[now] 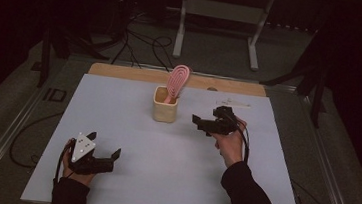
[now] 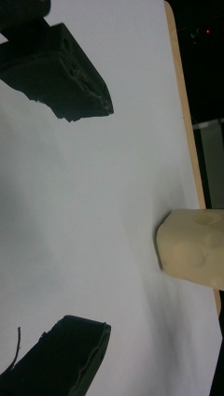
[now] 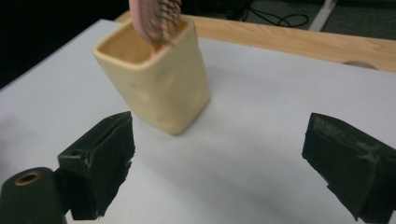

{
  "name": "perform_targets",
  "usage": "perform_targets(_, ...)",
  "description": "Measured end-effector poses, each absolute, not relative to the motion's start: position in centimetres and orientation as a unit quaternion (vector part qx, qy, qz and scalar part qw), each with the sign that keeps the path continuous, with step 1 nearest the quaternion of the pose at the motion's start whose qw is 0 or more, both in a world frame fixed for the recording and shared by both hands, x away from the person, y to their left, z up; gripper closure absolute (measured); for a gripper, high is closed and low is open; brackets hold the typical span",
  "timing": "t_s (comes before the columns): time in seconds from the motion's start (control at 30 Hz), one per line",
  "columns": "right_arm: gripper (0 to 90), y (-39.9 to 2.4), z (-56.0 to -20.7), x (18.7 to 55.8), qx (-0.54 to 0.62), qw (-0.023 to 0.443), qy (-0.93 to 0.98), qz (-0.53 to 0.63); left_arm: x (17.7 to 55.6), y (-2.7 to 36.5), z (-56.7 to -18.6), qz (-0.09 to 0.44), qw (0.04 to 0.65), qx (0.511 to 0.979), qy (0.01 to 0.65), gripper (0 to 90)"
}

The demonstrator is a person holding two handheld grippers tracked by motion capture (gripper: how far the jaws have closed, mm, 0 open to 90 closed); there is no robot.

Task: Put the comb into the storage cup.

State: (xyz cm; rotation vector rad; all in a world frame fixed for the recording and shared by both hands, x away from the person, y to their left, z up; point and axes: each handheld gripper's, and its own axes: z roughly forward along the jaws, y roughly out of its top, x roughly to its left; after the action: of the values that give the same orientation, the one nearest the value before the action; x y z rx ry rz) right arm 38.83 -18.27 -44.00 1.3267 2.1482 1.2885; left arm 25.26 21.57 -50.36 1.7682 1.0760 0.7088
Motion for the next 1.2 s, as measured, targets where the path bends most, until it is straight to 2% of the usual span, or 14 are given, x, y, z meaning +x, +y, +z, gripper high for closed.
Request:
perform_targets(0.33,9.0,-19.6,-44.6,37.1,0.468,0.152,0.749,0.443,25.3,21.4,-50.4,0.285,0.459,0.721,0.435,0.4)
perform_targets(0.57,9.0,-19.8,-44.5,35.5,0.448,0.184,0.765,0.425,25.3,21.5,-50.3,0.285,0.461,0.718,0.437,0.4)
perform_targets(1.2,8.9,-22.5,-46.8,30.0,0.417,0.249,0.769,0.416,25.4,22.1,-50.2,0.282,0.464,0.712,0.445,0.3)
